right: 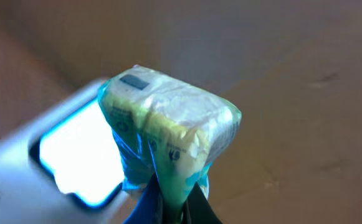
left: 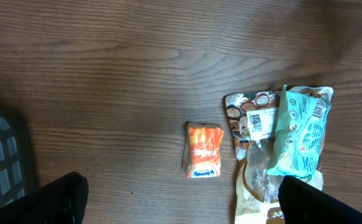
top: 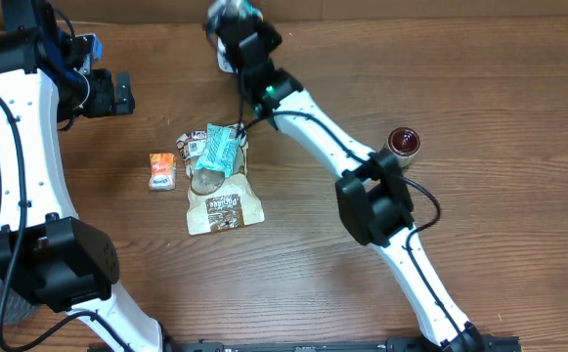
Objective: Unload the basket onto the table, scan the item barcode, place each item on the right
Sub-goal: 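Hold the tissue pack's barcode in front of the scanner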
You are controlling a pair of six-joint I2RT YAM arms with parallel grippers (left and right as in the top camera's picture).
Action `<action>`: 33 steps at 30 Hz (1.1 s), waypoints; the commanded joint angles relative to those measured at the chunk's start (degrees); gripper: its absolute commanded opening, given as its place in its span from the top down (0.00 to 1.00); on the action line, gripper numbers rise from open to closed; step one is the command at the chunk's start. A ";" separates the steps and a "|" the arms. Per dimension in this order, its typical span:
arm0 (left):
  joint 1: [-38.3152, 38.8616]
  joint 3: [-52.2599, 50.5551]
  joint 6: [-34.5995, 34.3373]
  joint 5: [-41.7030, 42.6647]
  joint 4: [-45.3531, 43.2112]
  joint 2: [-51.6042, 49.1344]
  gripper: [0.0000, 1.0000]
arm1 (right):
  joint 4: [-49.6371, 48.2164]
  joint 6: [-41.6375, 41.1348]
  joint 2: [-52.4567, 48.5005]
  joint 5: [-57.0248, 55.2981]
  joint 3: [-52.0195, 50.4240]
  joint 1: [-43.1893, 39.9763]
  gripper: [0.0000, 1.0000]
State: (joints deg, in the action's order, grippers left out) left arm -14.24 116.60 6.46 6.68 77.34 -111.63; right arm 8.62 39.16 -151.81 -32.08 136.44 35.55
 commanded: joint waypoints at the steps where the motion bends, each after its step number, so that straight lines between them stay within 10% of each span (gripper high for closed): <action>1: 0.42 -0.26 1.25 0.39 -0.02 0.90 0.00 | -1.33 21.18 -0.79 -0.61 0.61 -0.15 0.96; 21: 0.44 -0.26 1.25 0.39 -0.02 0.87 0.00 | -1.73 21.66 -1.53 3.85 0.61 -0.31 0.96; 33: 0.44 -0.26 1.25 0.39 -0.02 0.85 0.00 | 12.07 -2.58 11.82 18.25 0.63 -1.25 0.96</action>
State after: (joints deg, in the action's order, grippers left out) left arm -14.24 116.60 6.46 6.68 77.34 -111.63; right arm 18.79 47.62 -150.93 -21.15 136.25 35.11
